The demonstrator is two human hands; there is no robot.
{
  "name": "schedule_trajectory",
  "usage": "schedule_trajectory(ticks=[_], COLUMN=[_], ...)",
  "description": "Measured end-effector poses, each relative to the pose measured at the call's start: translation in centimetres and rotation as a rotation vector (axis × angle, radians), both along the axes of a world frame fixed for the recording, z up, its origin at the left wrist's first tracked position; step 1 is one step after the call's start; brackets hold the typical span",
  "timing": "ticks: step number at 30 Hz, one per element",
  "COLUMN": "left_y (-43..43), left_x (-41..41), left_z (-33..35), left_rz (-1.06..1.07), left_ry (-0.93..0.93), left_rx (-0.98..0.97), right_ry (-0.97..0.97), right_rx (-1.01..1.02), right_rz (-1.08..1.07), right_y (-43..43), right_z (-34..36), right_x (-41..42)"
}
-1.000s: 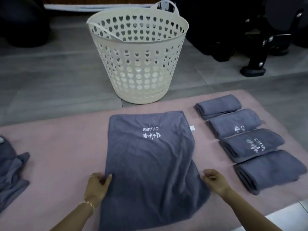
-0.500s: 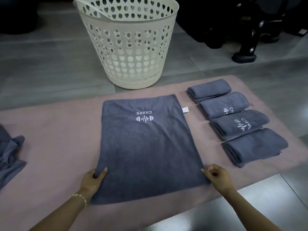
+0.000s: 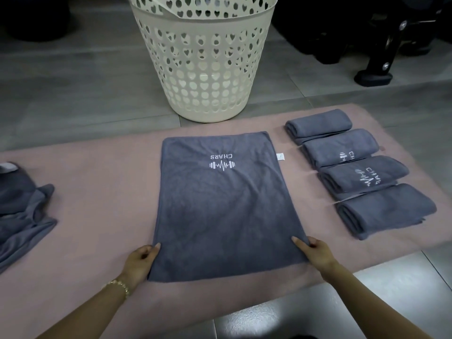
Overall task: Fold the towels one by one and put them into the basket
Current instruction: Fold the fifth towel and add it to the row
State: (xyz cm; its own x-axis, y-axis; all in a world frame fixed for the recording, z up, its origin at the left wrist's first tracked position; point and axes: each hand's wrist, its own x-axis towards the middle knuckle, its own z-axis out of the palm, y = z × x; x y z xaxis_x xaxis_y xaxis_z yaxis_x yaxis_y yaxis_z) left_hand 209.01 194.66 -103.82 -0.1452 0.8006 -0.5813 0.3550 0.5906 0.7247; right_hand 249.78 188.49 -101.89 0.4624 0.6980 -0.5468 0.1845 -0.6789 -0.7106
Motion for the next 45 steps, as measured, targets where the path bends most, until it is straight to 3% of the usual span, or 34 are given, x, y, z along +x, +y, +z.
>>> schedule_trajectory(ticks=[4,8,11,15,17,19,22,24,26,34,38,41,45], left_y=[-0.4,-1.8,-1.5,3.0,5.5,7.3,7.7,7.4,7.2,10.0,10.1,8.4,4.0], left_x=[-1.3,-3.8,-4.6,-3.4,-2.2,-1.1,0.0,0.2,0.9,3.4,3.1,1.1,-2.8], left_z=[1.5,2.8,3.4,6.2,7.2,6.0,2.5,0.1,-0.4,0.8,1.9,2.9,3.1], left_rz=[0.029,0.056,0.083,0.171,0.314,0.374,0.203,0.129,0.104,0.243,0.246,0.192,-0.040], left_ry=[-0.166,-0.414,-0.495,-0.598,-0.691,-0.581,-0.123,0.120,0.206,-0.154,-0.344,-0.493,-0.539], left_rx=[-0.056,-0.295,-0.422,-0.372,-0.285,-0.126,0.031,-0.031,-0.083,-0.117,-0.096,-0.146,-0.322], right_ry=[0.232,0.446,0.544,0.641,0.662,0.593,0.225,-0.058,-0.093,0.181,0.191,0.297,0.550], right_rx=[0.068,-0.099,-0.163,0.007,0.105,0.181,0.164,0.074,-0.033,-0.006,0.028,0.034,-0.064], right_rz=[-0.062,0.003,0.010,-0.166,-0.291,-0.310,-0.246,-0.200,-0.121,-0.276,-0.231,-0.153,-0.062], right_y=[-2.3,-4.9,-4.8,-0.4,2.6,4.8,6.0,6.0,6.0,8.1,7.6,4.6,-2.1], right_z=[2.4,3.4,4.2,5.4,5.7,4.9,2.5,0.8,0.0,-0.5,0.0,1.3,0.3], right_x=[0.7,0.8,0.7,0.7,0.7,0.5,0.0,0.0,-0.3,-1.2,-1.2,-0.9,0.4])
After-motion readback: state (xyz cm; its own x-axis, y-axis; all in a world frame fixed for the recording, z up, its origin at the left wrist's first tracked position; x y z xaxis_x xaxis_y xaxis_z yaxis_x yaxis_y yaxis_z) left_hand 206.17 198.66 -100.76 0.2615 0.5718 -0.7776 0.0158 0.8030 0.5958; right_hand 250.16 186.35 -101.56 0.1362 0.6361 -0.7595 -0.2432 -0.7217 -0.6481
